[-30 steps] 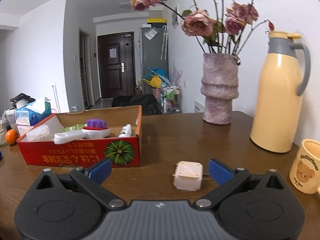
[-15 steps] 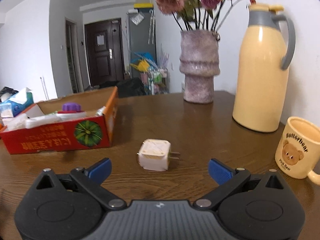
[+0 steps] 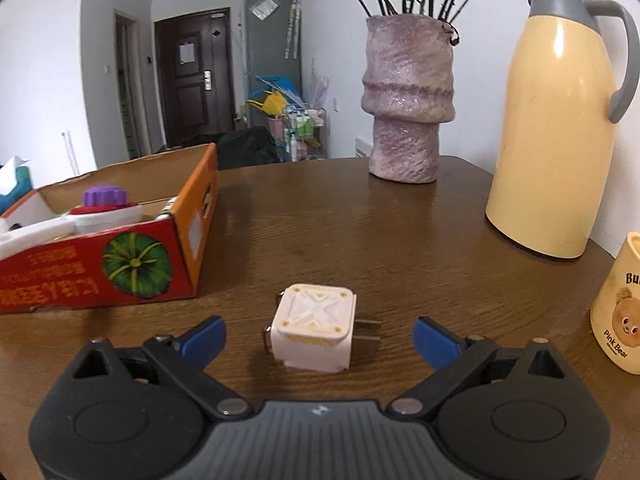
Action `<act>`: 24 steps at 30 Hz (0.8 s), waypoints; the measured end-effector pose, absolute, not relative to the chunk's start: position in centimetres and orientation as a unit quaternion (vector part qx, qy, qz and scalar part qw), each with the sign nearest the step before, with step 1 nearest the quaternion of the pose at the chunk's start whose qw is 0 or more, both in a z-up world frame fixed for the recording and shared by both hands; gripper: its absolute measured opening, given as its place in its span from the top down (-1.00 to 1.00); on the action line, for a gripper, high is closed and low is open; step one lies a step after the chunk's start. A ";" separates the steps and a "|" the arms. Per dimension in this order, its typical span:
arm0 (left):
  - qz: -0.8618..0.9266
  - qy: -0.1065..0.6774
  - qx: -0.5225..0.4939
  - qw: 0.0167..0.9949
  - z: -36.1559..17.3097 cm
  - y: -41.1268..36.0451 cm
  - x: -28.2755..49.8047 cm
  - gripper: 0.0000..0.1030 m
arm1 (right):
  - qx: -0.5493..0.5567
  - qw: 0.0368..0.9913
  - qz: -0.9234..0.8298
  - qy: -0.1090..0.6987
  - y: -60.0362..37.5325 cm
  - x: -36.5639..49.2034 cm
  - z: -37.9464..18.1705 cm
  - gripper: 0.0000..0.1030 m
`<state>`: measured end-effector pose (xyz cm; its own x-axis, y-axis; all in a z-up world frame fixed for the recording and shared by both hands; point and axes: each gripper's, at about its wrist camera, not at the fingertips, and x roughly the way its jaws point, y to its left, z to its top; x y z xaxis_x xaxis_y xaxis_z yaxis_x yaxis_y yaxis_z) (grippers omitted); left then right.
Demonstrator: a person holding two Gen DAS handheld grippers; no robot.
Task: Organize rigid objects
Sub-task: 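Reach right tool to the white plug adapter and grasp it, then grasp the blue bottle cap with left tool while right tool holds the adapter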
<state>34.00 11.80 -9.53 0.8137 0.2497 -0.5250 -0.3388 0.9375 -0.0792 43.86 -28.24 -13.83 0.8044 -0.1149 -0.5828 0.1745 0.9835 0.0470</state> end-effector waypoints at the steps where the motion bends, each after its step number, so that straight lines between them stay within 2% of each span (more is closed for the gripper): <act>1: 0.157 0.264 -0.088 0.948 -9.6 12.1 34.1 -1.00 | 0.051 0.947 -0.080 0.306 -28.3 44.3 -13.9 -0.91; 2: 0.157 0.265 -0.092 0.947 -9.6 12.3 34.2 -1.00 | 0.053 0.946 -0.083 0.310 -28.4 44.7 -14.0 -0.86; 6: 0.163 0.266 -0.099 0.945 -9.6 13.1 34.6 -1.00 | 0.066 0.939 -0.087 0.325 -28.8 45.9 -14.4 -0.38; 8: 0.166 0.267 -0.104 0.944 -9.6 13.6 34.8 -1.00 | 0.070 0.937 -0.083 0.331 -28.8 46.2 -14.5 -0.30; 24: 0.209 0.275 -0.116 0.931 -9.9 17.2 37.3 -1.00 | 0.071 0.946 -0.097 0.300 -28.3 44.7 -13.9 -0.28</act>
<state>37.26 17.23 -9.91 0.7613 0.3260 -0.5604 -0.4539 0.8853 -0.1016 44.68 -28.29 -13.87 0.8007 -0.1417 -0.5821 0.2271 0.9709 0.0760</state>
